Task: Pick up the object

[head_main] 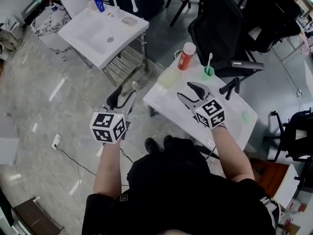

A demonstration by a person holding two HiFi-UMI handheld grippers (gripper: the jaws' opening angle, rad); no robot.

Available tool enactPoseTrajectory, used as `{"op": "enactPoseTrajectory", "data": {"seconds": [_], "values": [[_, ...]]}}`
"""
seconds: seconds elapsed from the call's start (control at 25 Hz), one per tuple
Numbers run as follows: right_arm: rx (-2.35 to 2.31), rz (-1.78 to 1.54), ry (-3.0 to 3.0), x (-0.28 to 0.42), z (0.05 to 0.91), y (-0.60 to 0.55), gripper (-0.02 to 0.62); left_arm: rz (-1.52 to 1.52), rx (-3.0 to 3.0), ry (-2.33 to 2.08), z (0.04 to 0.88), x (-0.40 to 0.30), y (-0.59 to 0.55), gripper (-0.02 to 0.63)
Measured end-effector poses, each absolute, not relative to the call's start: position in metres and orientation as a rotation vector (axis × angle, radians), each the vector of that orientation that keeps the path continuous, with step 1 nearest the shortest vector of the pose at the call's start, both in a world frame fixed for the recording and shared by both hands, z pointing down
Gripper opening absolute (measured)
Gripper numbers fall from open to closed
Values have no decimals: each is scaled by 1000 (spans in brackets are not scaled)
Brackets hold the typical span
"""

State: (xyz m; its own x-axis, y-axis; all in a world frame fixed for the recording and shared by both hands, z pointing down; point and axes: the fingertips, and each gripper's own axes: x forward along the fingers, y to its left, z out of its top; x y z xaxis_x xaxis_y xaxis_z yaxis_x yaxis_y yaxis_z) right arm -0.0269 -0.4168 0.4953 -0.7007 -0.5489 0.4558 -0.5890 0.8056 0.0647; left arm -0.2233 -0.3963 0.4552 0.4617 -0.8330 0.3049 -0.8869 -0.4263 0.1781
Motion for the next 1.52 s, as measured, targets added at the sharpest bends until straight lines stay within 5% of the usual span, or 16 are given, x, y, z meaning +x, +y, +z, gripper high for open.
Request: {"op": "enactPoseTrajectory", "data": {"seconds": [1.52], "values": [[-17, -503, -1857, -33, 721, -501, 212, 365, 2189, -1474, 530, -225, -447, 233]]}}
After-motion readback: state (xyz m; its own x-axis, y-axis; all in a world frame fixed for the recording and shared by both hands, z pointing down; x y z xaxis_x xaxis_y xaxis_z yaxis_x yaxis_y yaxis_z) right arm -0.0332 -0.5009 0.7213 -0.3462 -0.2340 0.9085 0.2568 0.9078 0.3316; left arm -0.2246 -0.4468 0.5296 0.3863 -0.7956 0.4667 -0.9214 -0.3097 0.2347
